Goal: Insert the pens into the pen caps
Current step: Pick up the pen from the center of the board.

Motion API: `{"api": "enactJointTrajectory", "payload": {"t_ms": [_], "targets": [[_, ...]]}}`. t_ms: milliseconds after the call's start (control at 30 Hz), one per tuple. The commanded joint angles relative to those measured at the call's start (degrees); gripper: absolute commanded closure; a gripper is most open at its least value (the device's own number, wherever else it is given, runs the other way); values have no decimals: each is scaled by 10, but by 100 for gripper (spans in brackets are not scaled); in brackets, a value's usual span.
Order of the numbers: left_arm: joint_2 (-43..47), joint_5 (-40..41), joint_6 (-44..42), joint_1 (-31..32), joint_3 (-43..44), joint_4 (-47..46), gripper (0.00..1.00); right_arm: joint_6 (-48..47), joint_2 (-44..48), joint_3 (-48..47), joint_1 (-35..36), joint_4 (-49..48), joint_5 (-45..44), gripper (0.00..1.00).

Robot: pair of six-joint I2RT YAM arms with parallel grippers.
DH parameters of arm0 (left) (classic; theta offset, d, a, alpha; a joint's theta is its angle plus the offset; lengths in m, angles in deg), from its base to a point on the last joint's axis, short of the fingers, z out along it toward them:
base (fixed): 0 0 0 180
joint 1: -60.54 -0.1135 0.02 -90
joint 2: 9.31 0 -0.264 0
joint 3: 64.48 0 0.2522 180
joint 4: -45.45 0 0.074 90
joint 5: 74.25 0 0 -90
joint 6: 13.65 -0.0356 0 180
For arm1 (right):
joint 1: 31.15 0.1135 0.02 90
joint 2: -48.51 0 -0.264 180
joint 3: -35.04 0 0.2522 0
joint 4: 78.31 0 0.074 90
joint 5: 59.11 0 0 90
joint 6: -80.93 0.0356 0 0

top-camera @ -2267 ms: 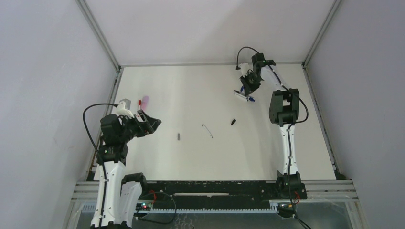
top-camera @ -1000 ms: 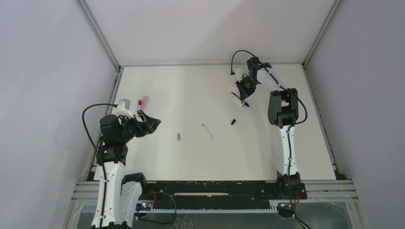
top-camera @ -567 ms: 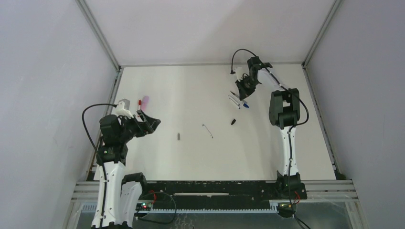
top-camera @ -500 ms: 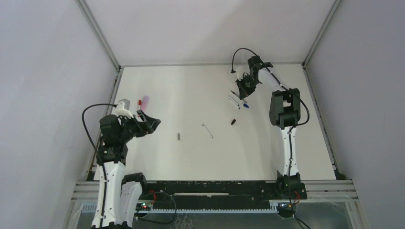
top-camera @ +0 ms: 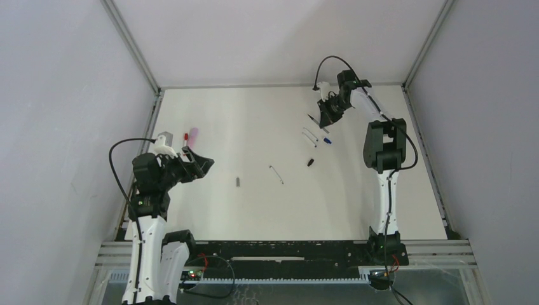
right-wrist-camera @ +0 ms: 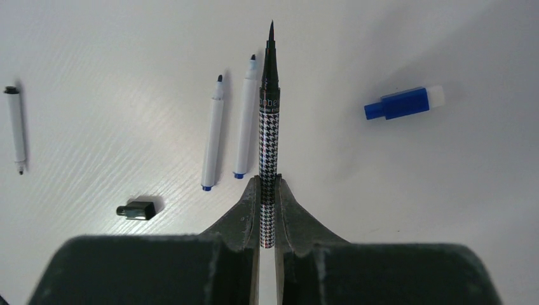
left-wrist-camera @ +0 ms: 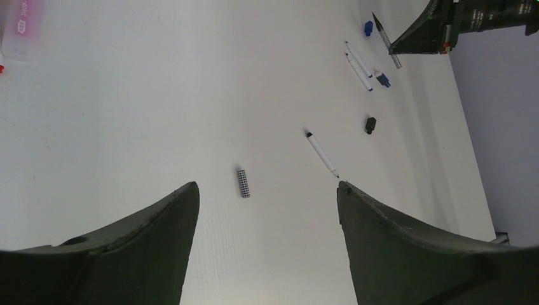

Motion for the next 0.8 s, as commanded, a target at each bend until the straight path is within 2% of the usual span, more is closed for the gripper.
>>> {"api": "enactJointTrajectory", "payload": {"t_ms": [0, 333, 567, 667, 767], "targets": [[8, -19, 1, -7, -7, -24, 17, 15, 59, 14, -7, -7, 44, 98], [19, -28, 4, -11, -7, -30, 17, 37, 133, 102, -18, -48, 100, 98], [39, -48, 12, -12, -12, -48, 15, 73, 182, 172, -39, -89, 171, 98], [54, -91, 50, -13, -31, -103, 14, 92, 212, 212, -45, -105, 206, 98], [68, -129, 152, -8, -77, -212, 14, 100, 248, 258, -44, -112, 240, 98]]}}
